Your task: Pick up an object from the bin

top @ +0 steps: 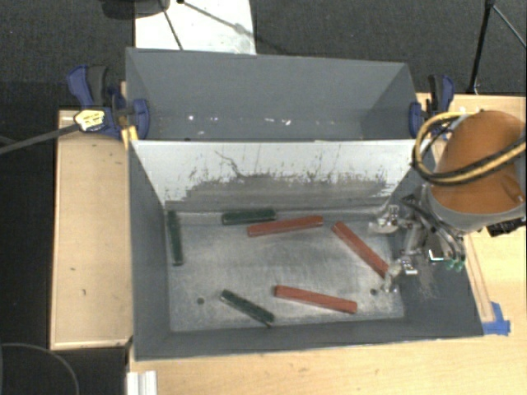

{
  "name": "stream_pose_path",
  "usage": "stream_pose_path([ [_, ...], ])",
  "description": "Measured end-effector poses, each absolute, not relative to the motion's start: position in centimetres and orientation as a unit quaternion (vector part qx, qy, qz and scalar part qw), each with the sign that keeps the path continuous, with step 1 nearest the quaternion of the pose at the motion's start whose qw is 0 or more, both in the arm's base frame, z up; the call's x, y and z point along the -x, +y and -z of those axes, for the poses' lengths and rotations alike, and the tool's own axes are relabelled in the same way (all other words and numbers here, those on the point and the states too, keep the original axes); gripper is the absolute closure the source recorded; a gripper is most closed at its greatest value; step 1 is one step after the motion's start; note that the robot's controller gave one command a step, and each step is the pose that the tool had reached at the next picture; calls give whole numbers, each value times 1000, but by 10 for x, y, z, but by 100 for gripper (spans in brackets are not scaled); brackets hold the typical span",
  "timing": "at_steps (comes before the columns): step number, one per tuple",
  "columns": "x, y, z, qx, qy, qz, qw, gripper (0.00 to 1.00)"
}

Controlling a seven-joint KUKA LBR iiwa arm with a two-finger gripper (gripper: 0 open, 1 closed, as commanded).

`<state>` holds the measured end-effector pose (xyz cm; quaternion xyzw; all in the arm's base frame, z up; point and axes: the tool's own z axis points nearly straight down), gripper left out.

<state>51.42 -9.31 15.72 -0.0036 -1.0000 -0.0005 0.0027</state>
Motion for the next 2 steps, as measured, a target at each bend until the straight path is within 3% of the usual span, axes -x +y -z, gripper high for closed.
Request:
stream_pose_path([
  [1,-516,-93,-161,2,-1000,0,-1,0],
  [2,-558,-142,-78,-64,-998,-3,-6,100],
])
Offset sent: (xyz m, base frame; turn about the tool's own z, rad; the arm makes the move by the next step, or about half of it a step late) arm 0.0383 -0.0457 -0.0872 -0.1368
